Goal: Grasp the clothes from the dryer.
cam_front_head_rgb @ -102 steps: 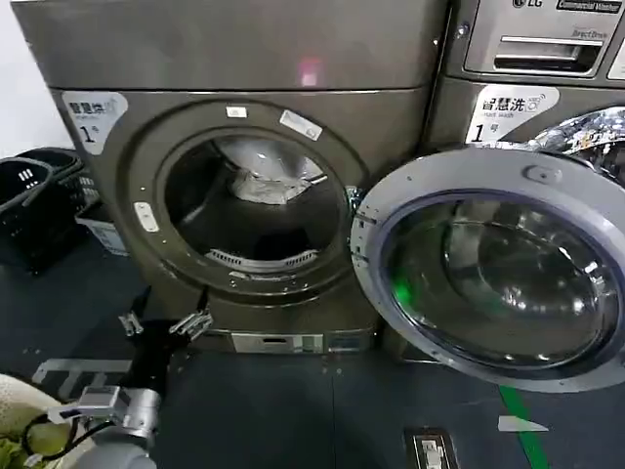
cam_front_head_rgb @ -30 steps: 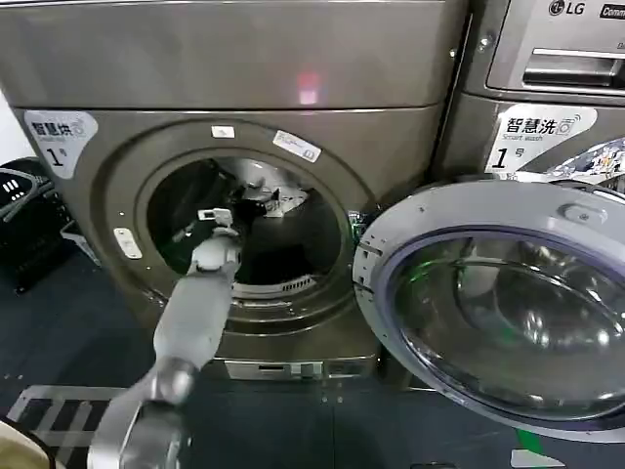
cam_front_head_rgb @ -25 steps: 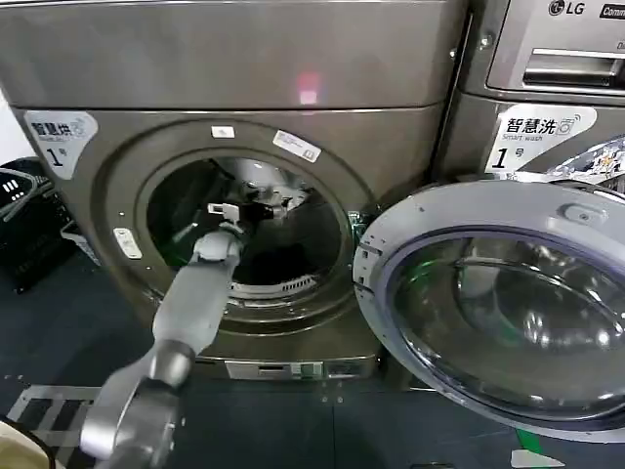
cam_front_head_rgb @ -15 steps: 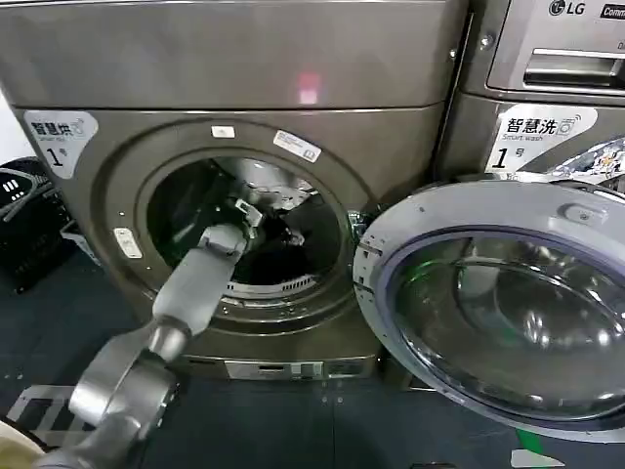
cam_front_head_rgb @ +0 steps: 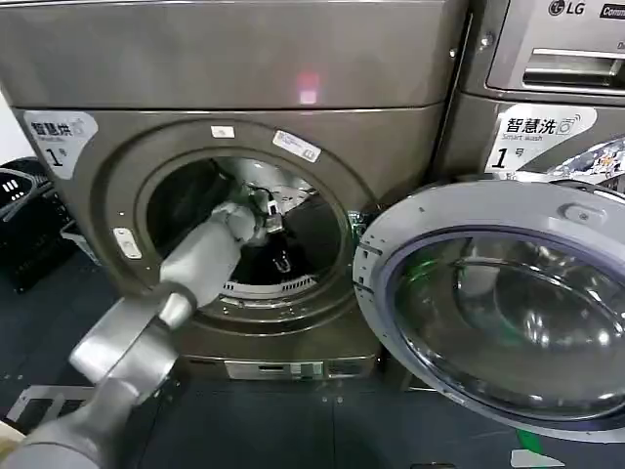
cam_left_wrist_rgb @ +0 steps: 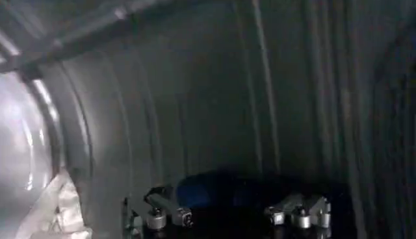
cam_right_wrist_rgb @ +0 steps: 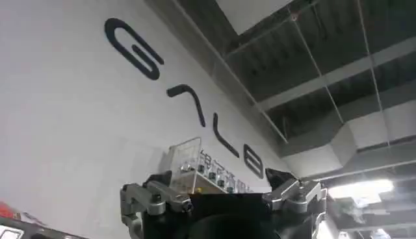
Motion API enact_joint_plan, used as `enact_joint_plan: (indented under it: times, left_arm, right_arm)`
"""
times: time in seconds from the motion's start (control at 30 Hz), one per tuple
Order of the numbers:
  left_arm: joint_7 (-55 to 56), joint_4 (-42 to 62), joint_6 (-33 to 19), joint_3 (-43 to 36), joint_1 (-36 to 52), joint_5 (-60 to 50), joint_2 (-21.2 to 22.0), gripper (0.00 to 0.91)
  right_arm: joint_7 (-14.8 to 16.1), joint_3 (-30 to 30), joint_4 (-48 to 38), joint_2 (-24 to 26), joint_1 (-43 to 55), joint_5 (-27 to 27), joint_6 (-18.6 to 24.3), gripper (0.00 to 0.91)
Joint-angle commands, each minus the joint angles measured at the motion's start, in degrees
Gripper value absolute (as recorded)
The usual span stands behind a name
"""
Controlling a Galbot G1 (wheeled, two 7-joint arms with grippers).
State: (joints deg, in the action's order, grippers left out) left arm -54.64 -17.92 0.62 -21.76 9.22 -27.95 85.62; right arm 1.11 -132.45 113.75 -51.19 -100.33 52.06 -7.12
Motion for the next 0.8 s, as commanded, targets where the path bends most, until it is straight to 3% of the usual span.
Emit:
enact_joint_plan:
  times: [0.03,0.27,0.63,0.67,0.7,0.73,0.8]
  left_arm:
    - [-1.1,1.7,2.9,-2.6,0.7,-3.2,2.8,0.907]
    - [0.3,4.0,2.4,-0.6,-0.1,-3.6,5.0,0.907]
    - [0.6,4.3,1.4,-1.3,-1.4,-3.5,4.9,0.907]
    - [0.5,4.3,1.3,-1.2,-1.5,-3.5,4.9,0.455]
    - [0.5,4.3,1.1,-1.2,-1.5,-3.5,4.9,0.364]
    - [0.6,4.3,1.0,-1.2,-1.5,-3.6,4.9,0.148]
    - [0.6,4.3,0.8,-1.2,-1.5,-3.6,4.9,0.091]
  right_arm:
    - [0.1,-0.1,0.1,-0.2,0.0,-0.1,0.1,0.907]
    - [0.2,-0.3,0.2,-0.7,-0.2,-0.1,0.2,0.907]
    - [0.2,0.2,0.2,0.2,0.1,-0.1,0.3,0.907]
    - [0.2,0.2,0.2,0.2,0.1,-0.1,0.3,0.907]
    - [0.2,0.2,0.2,0.3,0.1,-0.1,0.3,0.907]
    - [0.2,0.2,0.3,0.3,0.1,-0.1,0.3,0.907]
    - [0.2,0.2,0.3,0.3,0.2,-0.1,0.3,0.907]
